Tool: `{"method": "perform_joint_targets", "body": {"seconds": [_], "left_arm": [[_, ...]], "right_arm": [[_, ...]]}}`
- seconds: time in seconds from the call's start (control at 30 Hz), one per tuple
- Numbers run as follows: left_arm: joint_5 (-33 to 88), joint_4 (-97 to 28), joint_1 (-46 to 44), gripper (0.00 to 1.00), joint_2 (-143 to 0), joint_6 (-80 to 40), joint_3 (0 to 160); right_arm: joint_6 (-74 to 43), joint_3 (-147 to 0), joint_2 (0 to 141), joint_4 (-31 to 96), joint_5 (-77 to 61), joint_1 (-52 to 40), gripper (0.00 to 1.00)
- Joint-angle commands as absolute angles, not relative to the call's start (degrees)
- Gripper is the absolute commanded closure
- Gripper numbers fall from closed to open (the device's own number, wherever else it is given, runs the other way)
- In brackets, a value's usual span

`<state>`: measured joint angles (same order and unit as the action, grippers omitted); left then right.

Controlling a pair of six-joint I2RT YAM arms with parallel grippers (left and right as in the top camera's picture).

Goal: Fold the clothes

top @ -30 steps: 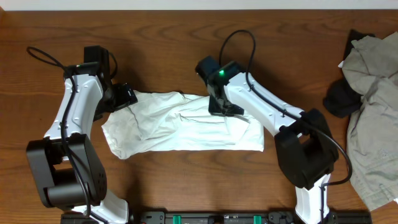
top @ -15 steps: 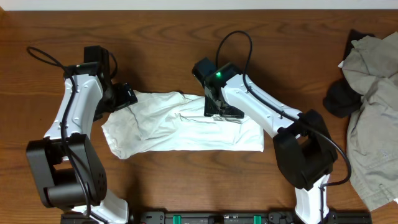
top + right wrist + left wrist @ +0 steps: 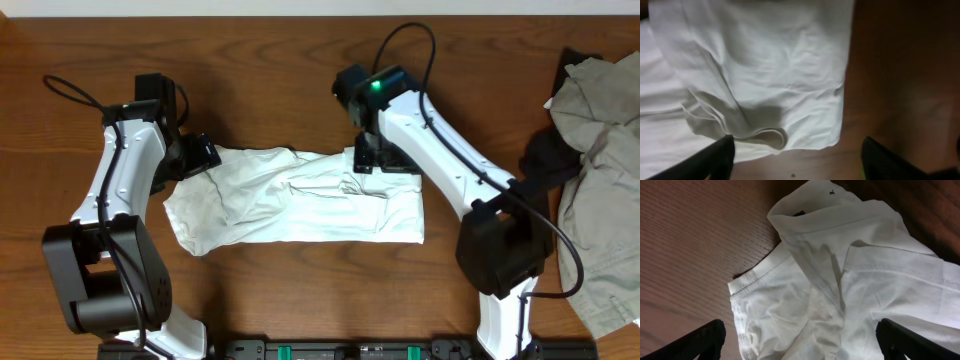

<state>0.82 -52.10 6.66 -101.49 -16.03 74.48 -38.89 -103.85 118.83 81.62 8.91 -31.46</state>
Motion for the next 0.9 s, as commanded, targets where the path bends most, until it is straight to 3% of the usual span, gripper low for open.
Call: {"method": "perform_joint_targets", "body": {"seconds": [0.0, 0.37, 0.87], "left_arm": [[-0.3, -52.2, 6.9, 0.02, -101.9, -15.3, 74.2], [-0.3, -52.2, 6.9, 0.02, -101.9, -15.3, 74.2], [-0.3, -52.2, 6.9, 0.02, -101.9, -15.3, 74.2]], "right_arm": [[-28.0, -99.6, 118.7, 78.5, 0.1, -31.8, 0.28], [-24.8, -87.0, 118.7, 69.8, -11.2, -33.3, 0.27], [-22.7, -86.5, 118.7, 61.4, -17.0, -42.9, 0.30]]}}
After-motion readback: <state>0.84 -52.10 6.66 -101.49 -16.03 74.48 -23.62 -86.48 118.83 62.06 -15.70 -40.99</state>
